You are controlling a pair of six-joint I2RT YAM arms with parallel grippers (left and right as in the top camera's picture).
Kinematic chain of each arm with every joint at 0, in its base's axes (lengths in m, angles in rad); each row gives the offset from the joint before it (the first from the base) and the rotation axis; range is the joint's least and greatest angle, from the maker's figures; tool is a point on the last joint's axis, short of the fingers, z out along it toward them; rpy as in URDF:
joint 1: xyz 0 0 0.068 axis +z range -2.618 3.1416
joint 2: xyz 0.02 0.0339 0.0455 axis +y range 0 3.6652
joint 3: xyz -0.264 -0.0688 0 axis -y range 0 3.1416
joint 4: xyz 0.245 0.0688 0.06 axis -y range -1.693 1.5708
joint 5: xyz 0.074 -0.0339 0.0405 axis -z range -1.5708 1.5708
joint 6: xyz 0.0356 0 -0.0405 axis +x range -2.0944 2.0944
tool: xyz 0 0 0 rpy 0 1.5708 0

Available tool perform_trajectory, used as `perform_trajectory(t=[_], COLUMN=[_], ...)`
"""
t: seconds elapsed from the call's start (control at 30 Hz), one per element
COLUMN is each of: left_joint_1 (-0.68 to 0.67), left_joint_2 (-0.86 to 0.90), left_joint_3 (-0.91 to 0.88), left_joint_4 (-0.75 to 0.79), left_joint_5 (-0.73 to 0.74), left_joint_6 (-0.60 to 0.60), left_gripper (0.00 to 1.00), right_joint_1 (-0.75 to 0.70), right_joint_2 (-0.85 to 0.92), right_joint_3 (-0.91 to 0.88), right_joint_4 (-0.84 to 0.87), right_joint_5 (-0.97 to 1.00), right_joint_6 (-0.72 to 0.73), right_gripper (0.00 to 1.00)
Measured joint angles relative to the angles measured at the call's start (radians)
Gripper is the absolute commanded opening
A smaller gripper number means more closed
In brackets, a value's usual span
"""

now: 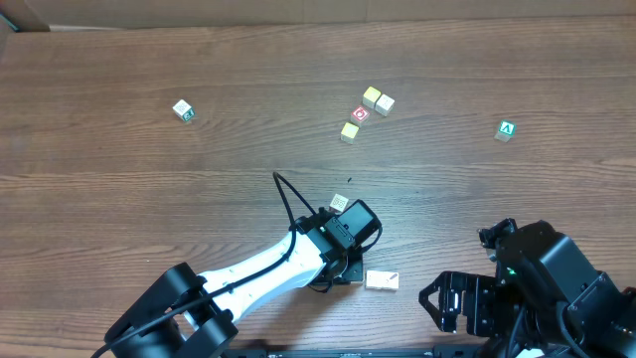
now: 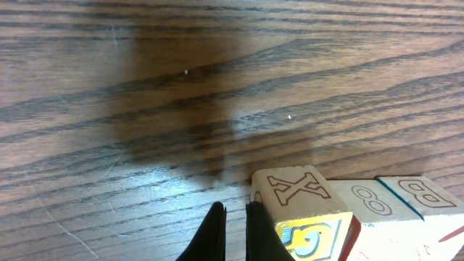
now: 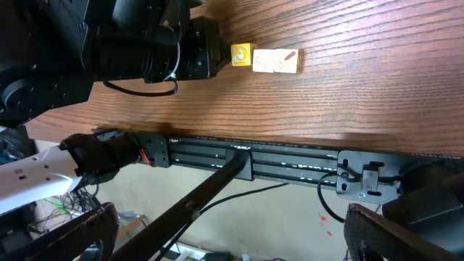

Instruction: Flip 4 blocks

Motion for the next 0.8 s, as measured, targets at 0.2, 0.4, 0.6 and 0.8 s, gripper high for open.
perform_trajectory(t=[0.2, 0.4, 0.6, 0.8], left_joint_1=[0.0, 0.0, 0.0, 0.0], left_joint_2=[0.0, 0.0, 0.0, 0.0], left_joint_3=[0.0, 0.0, 0.0, 0.0], left_joint_4=[0.001, 0.003, 0.02, 0.021], left_joint_5=[0.004, 0.008, 0.019, 0.023], left_joint_6=[0.01, 0.022, 0.051, 0.061], left_gripper=[0.04, 0.04, 0.04, 0.04], right_joint_1=[0.0, 0.0, 0.0, 0.0], right_joint_2=[0.0, 0.0, 0.0, 0.0], right_joint_3=[0.0, 0.0, 0.0, 0.0], right_joint_4=[0.001, 0.0, 0.0, 0.0], right_joint_5=[0.0, 0.001, 0.001, 0.001], right_joint_6=[-0.003, -0.003, -0.003, -0.003], right_gripper=[1.0, 1.0, 1.0, 1.0])
